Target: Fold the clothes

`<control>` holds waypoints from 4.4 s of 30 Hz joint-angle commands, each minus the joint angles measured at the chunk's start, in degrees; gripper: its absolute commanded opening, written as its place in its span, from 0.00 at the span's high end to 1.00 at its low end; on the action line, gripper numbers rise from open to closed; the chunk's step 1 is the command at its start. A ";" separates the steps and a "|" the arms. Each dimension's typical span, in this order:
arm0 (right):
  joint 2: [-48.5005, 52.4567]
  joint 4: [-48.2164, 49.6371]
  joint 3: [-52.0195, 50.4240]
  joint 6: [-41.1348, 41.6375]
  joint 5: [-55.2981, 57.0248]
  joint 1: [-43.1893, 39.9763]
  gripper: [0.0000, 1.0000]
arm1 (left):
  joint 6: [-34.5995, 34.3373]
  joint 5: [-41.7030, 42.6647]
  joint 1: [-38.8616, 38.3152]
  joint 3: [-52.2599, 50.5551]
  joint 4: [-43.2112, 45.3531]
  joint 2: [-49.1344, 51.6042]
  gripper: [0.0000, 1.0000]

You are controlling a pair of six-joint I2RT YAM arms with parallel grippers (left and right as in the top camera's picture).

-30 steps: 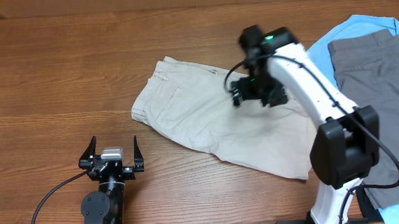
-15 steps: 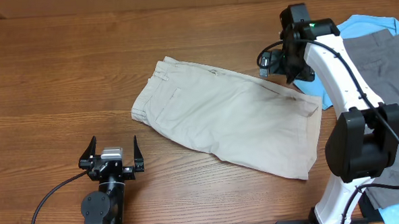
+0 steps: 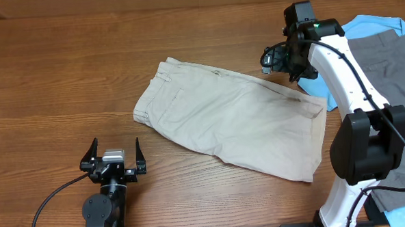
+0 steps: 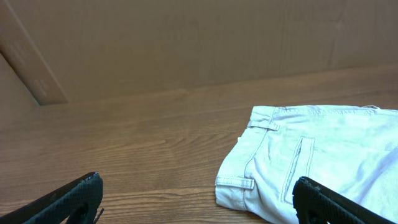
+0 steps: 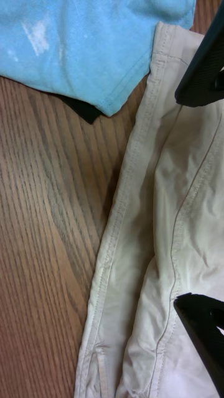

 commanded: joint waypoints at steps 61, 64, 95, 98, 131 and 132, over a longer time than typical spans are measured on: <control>-1.79 0.22 0.20 0.07 0.37 -0.07 0.00 | -15.69 30.75 -4.92 100.04 -74.79 106.79 0.84; -1.79 0.22 0.20 0.07 0.37 -0.07 0.00 | -15.65 29.86 -6.16 100.02 -74.53 113.00 0.96; -1.79 0.22 0.20 0.07 0.37 -0.07 0.00 | -49.00 -6.03 -4.57 89.11 -62.64 131.69 0.96; -1.79 0.22 0.20 0.07 0.37 -0.07 0.00 | -55.01 -5.66 -2.49 86.44 -63.06 131.69 0.96; -1.79 0.22 0.20 0.07 0.37 -0.07 0.00 | -30.62 1.88 2.69 90.71 -61.70 108.50 0.29; -1.79 0.22 0.20 0.07 0.37 -0.07 0.00 | -30.67 1.88 2.69 90.71 -61.57 108.78 0.28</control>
